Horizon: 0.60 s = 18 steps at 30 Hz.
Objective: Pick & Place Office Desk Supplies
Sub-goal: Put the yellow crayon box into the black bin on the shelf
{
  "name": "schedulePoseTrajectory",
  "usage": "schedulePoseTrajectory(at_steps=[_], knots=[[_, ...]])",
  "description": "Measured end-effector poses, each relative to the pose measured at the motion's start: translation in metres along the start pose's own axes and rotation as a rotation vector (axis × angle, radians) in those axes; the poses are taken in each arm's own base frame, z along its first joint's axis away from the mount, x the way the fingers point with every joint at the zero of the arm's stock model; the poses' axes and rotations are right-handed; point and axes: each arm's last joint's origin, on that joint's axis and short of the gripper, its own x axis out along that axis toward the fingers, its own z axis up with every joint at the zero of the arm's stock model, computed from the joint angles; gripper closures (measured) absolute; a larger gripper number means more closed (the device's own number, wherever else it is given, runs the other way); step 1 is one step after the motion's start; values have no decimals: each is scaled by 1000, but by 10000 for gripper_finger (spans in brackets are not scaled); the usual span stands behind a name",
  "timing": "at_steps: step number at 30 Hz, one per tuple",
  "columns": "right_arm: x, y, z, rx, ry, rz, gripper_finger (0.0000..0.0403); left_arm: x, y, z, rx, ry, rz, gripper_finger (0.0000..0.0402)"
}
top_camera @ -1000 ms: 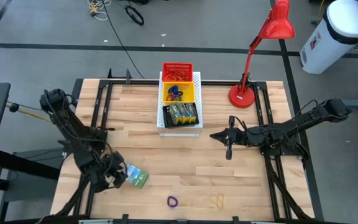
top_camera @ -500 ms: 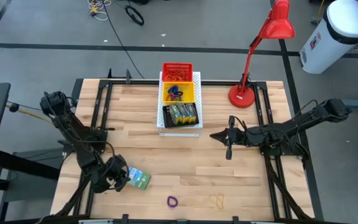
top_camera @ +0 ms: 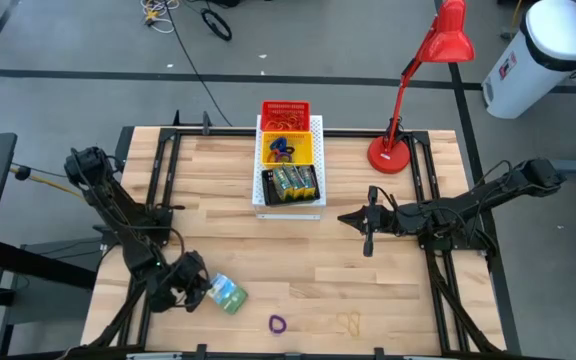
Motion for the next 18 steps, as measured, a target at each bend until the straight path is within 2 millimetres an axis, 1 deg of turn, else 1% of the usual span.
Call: schedulePoseTrajectory(at_steps=[3, 6, 13, 18], knots=[[0, 0, 0, 0, -1, 0, 392, -3, -10, 4, 24, -52, -25, 394], [0, 0, 1, 3, -6, 0, 392, -5, -22, 13, 41, -111, -37, 394], [0, 0, 1, 5, -12, 0, 392, -12, -44, 53, 90, -215, -51, 394], [0, 0, 1, 1, -12, 0, 392, -27, -58, 87, 112, -298, -90, 394]])
